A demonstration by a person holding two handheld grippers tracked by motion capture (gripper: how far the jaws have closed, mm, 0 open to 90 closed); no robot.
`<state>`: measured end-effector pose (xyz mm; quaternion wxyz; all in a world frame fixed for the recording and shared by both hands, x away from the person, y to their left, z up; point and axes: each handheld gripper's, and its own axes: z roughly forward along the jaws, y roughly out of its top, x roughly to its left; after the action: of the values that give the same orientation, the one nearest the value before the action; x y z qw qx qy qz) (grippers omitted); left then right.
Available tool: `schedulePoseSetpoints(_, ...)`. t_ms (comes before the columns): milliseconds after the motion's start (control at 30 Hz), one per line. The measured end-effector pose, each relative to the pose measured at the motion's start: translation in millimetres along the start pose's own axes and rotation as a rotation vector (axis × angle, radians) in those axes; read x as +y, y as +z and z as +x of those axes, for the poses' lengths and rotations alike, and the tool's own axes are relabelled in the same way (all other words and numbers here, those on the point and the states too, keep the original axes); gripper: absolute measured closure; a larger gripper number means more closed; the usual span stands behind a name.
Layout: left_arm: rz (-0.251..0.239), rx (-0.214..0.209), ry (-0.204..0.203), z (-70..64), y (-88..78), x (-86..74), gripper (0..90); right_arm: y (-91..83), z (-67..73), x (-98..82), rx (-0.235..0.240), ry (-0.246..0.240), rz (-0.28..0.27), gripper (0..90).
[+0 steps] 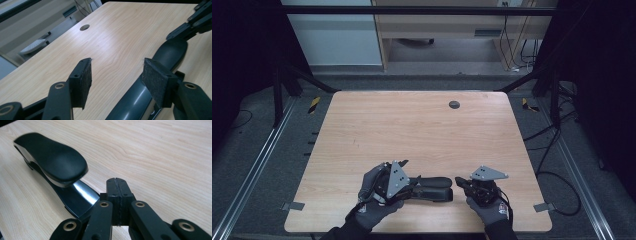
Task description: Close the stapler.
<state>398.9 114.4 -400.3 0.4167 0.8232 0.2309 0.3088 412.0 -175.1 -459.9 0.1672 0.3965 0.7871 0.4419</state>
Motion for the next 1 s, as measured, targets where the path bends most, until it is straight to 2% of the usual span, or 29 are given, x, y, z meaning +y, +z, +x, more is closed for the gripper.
schedulePoseSetpoints(433,0.031,0.056,-0.060,20.9,-6.3,-18.1,43.8,-10.3,6.4,12.2,0.011,-0.007,-0.058,90.0)
schedulePoseSetpoints(667,0.044,0.089,-0.113,34.1,-10.6,-33.3,44.8,-15.5,7.6,17.4,0.021,-0.007,-0.085,90.0)
schedulePoseSetpoints(733,0.043,0.093,-0.117,36.1,-12.0,-35.3,44.9,-16.7,8.7,19.1,0.025,-0.012,-0.092,90.0)
schedulePoseSetpoints(1000,0.053,0.149,-0.182,53.4,-25.2,-56.1,44.9,-18.6,17.2,24.8,0.053,-0.024,-0.108,90.0)
